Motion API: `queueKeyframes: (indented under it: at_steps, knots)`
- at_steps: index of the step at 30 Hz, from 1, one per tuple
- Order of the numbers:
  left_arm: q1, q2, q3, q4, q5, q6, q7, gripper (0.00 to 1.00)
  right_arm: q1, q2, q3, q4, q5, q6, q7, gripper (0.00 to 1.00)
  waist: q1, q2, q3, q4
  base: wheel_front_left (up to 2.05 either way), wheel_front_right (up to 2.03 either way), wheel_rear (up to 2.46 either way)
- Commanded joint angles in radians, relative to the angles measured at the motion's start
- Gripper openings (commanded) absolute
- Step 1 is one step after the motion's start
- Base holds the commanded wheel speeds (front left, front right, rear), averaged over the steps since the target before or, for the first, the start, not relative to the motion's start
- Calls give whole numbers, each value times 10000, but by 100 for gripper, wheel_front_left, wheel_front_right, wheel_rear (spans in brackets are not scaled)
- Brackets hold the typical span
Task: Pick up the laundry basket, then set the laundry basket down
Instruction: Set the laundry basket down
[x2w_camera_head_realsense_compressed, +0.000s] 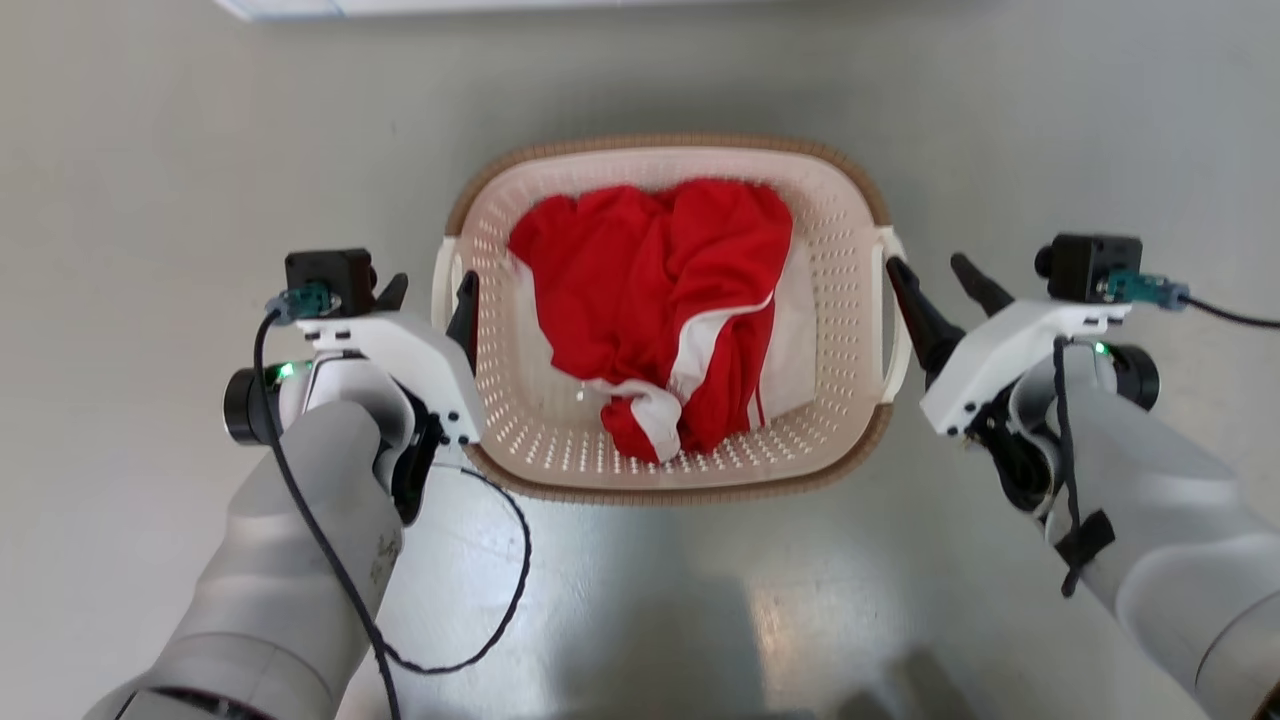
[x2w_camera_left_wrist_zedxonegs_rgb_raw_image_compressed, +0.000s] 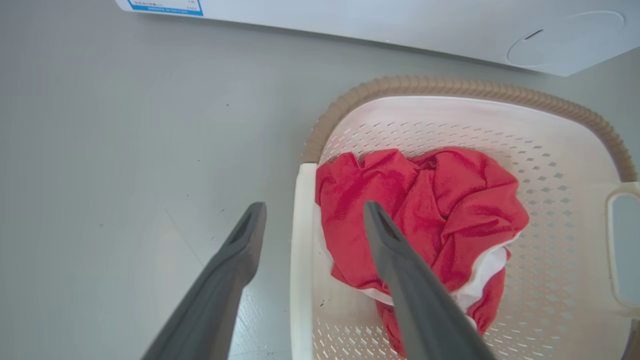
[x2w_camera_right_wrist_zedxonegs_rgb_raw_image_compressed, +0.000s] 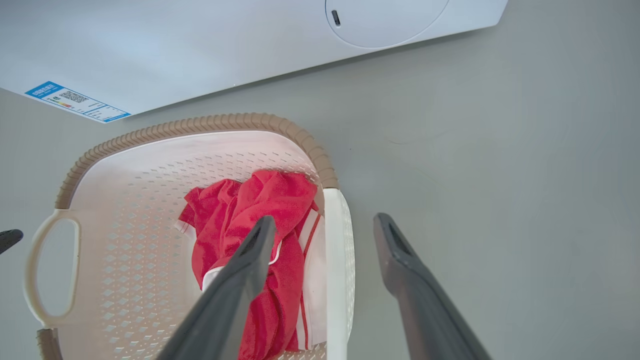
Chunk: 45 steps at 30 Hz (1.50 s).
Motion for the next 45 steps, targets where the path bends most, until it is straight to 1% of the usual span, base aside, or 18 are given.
queueKeyframes:
  at_steps: [1, 6, 7, 10, 18, 25, 31, 36, 41, 42, 45]
  knots:
    - [488, 377, 260, -336, 165, 118, -60, 100, 825, -37, -139, -141, -253, 63, -135, 100, 0, 0, -808, -52, 0, 0, 0]
    - [1198, 528, 665, -1325, 455, 217, -60, 100, 1473, -40, -841, -517, -729, 63, -135, 100, 0, 0, -1948, -64, 0, 0, 0]
    - [1198, 528, 665, -1325, 455, 217, -60, 100, 1473, -40, -841, -517, -729, 63, -135, 100, 0, 0, -1948, -64, 0, 0, 0]
    - [1748, 563, 895, -1853, 736, 242, -60, 100, 1912, -17, -1343, -800, -1167, 63, -135, 100, 0, 0, -2622, -77, 0, 0, 0]
    - [3138, 650, 1639, -3231, 1514, 280, -60, 100, 3064, -27, -2832, -1574, -2655, 63, -135, 100, 0, 0, -4112, -58, 0, 0, 0]
    - [4281, 664, 2345, -4438, 2194, 219, -60, 100, 4094, -83, -4508, -2550, -4208, 63, -135, 100, 0, 0, -5167, -16, 0, 0, 0]
    - [5227, 581, 3027, -5704, 2706, 195, -61, 100, 5088, 39, -5929, -3537, -5463, 63, -135, 100, 0, 0, -5891, 30, 0, 0, 0]
    - [6039, 447, 3480, -6915, 3164, 192, -61, 100, 5928, 249, -7222, -4619, -6522, 63, -135, 100, 0, 0, -6324, 76, 0, 0, 0]
    - [6652, 356, 3854, -7699, 3502, 173, -61, 100, 6743, 538, -8196, -5671, -7482, 63, -135, 100, 0, 0, -6642, 64, 0, 0, 0]
    - [6858, 332, 4021, -8021, 3639, 167, -61, 100, 7013, 660, -8529, -6059, -7763, 63, -135, 100, 0, 0, -6749, 44, 0, 0, 0]
    - [7181, 284, 4281, -8531, 3838, 165, -61, 100, 7381, 843, -8916, -6510, -8105, 63, -135, 100, 0, 0, -6909, 2, 0, 0, 0]
